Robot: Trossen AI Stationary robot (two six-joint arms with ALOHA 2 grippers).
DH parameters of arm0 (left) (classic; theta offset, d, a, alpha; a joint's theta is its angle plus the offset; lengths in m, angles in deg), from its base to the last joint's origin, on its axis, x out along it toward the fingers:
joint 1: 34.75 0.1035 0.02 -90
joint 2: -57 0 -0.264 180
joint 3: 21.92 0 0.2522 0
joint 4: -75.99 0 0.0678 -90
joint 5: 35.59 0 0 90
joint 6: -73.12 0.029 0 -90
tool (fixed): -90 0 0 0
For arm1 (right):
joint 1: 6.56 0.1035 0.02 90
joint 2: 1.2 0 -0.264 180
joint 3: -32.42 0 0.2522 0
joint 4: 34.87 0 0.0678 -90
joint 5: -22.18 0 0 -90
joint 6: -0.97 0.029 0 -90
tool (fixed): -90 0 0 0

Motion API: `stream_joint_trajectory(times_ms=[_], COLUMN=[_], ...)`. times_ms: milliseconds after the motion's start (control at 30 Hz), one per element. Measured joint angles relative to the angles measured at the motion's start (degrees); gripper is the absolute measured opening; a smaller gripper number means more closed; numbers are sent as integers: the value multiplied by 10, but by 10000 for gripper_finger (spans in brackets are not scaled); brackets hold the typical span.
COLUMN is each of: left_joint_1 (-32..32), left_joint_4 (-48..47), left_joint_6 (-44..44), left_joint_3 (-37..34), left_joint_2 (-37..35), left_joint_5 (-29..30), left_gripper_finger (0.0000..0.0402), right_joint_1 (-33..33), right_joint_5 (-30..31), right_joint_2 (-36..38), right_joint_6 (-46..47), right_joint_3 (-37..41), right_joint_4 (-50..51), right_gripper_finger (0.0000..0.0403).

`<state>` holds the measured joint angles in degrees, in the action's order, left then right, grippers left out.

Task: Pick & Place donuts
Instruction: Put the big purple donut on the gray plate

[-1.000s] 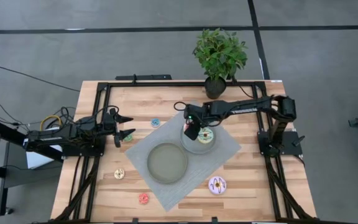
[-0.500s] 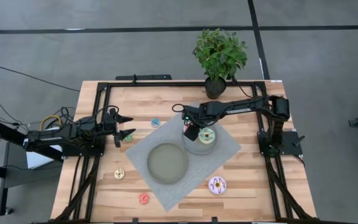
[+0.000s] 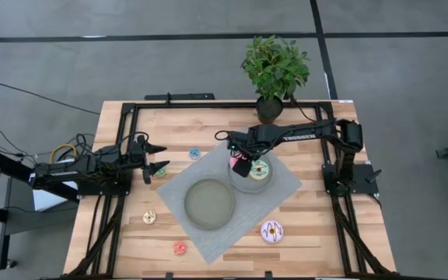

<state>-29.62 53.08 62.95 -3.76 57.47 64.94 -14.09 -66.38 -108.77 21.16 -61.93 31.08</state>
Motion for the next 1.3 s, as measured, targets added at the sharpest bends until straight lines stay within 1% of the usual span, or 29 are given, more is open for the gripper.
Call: stream_joint_trajectory(times_ms=[133, 200, 367, 467, 533, 633, 867, 1067, 1200, 1300], left_joint_1=[0, 0, 0, 0, 0, 0, 0, 0, 0, 0], left_joint_4=[0, 0, 0, 0, -1, -2, -3, -3, -3, -4], left_joint_6=[0, 0, 0, 0, -1, -1, -1, -1, -1, -1], left_joint_3=[0, 0, 0, 0, 0, 0, 0, 0, 0, 0], left_joint_2=[0, 0, 0, 0, 0, 0, 0, 0, 0, 0], left_joint_5=[0, -1, -21, -29, -34, -43, -48, -48, -48, -58], left_gripper_finger=[277, 277, 277, 277, 277, 277, 277, 277, 277, 277], right_joint_1=[28, 48, 106, 144, 172, 213, 316, 390, 428, 453], right_joint_5=[1, 3, 7, 30, 45, 50, 50, 50, 48, 49], right_joint_2=[6, 15, 49, 68, 83, 94, 89, 89, 90, 90], right_joint_6=[-28, -36, -36, -16, 4, 42, 158, 247, 307, 334], right_joint_3=[-32, -36, -36, -36, -36, -36, -35, -10, -7, -7], right_joint_4=[59, 63, 101, 124, 145, 164, 206, 223, 212, 190], right_gripper_finger=[228, 229, 228, 228, 228, 226, 223, 223, 223, 223])
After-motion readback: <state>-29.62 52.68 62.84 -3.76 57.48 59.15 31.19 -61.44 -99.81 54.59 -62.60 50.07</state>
